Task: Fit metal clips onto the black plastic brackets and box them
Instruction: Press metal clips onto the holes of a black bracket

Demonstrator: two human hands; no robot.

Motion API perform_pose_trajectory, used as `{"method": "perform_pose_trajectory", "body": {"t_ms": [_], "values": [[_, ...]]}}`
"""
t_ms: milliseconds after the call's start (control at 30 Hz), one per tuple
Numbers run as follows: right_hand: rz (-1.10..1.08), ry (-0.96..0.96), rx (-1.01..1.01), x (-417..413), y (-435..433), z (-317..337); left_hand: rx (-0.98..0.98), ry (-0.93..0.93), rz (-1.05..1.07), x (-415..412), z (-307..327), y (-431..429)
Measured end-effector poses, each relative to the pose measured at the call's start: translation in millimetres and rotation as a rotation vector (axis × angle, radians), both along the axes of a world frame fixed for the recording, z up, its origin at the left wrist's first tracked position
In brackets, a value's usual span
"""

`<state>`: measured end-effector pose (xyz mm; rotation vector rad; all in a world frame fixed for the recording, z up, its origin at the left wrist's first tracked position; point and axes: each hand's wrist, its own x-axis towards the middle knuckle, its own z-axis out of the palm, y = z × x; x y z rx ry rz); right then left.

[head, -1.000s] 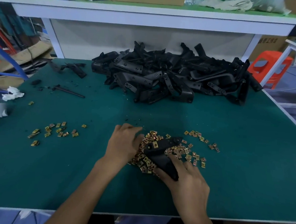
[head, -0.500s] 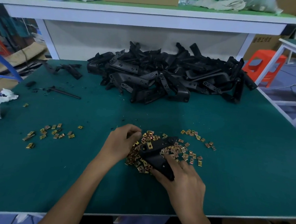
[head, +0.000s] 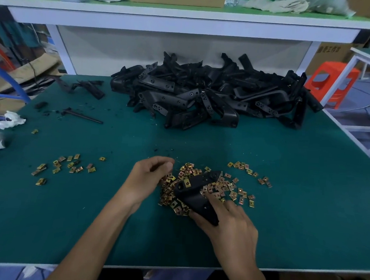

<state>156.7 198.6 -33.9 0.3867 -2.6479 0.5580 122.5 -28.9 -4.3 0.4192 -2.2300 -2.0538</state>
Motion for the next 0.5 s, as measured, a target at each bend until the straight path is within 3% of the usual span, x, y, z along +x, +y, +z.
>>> {"method": "perform_pose_trajectory", "body": {"t_ms": [500], "values": [[0.001, -0.006, 0.004, 0.2, -0.5, 3.1, -0.142, 0.012, 0.009, 0.1, 4.9, 1.0]]}}
